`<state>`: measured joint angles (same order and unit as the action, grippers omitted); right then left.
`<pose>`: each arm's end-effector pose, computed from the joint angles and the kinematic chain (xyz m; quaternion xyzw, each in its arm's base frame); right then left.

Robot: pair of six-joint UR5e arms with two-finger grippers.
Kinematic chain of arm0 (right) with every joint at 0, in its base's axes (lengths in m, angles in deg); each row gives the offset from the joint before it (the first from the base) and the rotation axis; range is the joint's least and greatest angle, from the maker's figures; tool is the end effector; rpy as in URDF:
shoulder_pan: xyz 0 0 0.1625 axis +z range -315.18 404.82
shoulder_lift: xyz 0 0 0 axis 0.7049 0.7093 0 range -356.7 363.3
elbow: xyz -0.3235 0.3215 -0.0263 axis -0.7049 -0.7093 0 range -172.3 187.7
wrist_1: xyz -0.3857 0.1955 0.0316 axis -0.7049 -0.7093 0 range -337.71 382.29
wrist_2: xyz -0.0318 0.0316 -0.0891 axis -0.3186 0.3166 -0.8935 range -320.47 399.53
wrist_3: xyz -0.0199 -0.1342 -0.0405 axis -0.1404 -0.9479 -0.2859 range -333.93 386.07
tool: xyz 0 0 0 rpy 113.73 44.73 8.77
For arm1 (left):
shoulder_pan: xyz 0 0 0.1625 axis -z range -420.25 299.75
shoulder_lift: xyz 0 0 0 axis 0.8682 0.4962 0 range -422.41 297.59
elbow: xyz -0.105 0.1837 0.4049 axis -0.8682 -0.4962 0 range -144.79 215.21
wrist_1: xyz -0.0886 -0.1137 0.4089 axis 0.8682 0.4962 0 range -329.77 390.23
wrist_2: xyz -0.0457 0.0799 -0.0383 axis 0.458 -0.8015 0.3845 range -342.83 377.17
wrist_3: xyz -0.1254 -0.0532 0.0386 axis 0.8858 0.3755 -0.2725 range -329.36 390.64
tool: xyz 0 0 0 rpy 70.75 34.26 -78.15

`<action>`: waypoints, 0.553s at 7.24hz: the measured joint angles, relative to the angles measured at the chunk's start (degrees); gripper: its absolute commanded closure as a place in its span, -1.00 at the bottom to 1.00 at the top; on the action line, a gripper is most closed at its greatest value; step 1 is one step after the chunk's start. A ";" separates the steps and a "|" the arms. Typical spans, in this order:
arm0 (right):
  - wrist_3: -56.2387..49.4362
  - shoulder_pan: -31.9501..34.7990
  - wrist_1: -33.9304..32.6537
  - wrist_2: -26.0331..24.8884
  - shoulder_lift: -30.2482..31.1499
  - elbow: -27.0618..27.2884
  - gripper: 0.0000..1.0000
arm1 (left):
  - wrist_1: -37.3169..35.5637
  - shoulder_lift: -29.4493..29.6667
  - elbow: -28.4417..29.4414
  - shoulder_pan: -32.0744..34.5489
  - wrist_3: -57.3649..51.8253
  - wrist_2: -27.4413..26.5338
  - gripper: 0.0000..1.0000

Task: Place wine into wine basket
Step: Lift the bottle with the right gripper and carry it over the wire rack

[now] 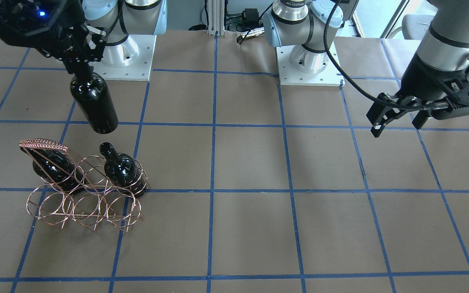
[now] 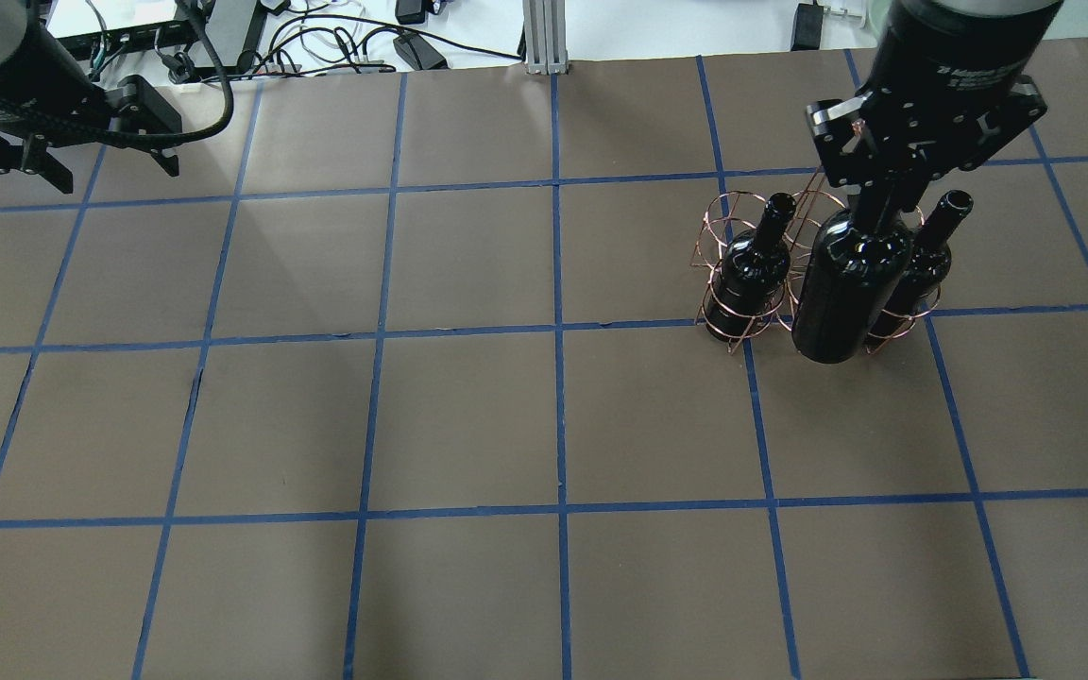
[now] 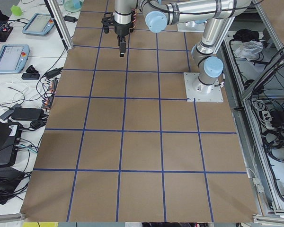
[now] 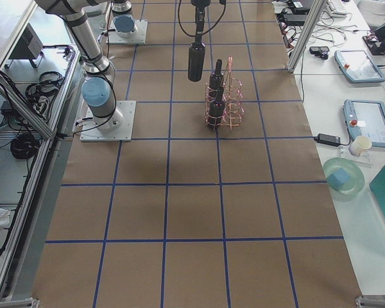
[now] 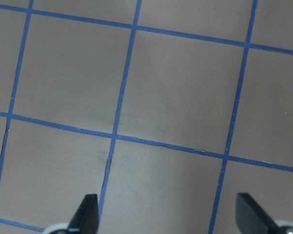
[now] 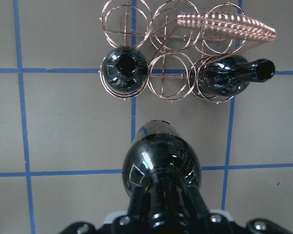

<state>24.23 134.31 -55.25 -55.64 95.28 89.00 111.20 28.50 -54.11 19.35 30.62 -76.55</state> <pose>0.1161 -0.4861 0.5515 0.0122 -0.9988 -0.0164 0.0448 -0.0247 -0.5534 0.4932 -0.0927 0.9922 -0.0734 0.0392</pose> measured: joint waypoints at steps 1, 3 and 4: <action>-4.14 -3.58 -0.07 1.00 0.07 0.07 1.00 | 0.88 -0.58 -0.03 1.63 1.10 0.04 -1.00; -7.27 -7.19 -3.27 3.57 -0.98 0.19 1.00 | 2.33 -1.53 -0.06 3.39 2.79 0.13 -1.00; -7.63 -7.57 -5.34 4.35 -1.91 0.21 1.00 | 2.50 -1.63 -0.17 3.97 3.27 0.17 -1.00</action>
<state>16.60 126.74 -60.59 -51.29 93.37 89.20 113.70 26.87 -54.28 23.32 33.89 -76.38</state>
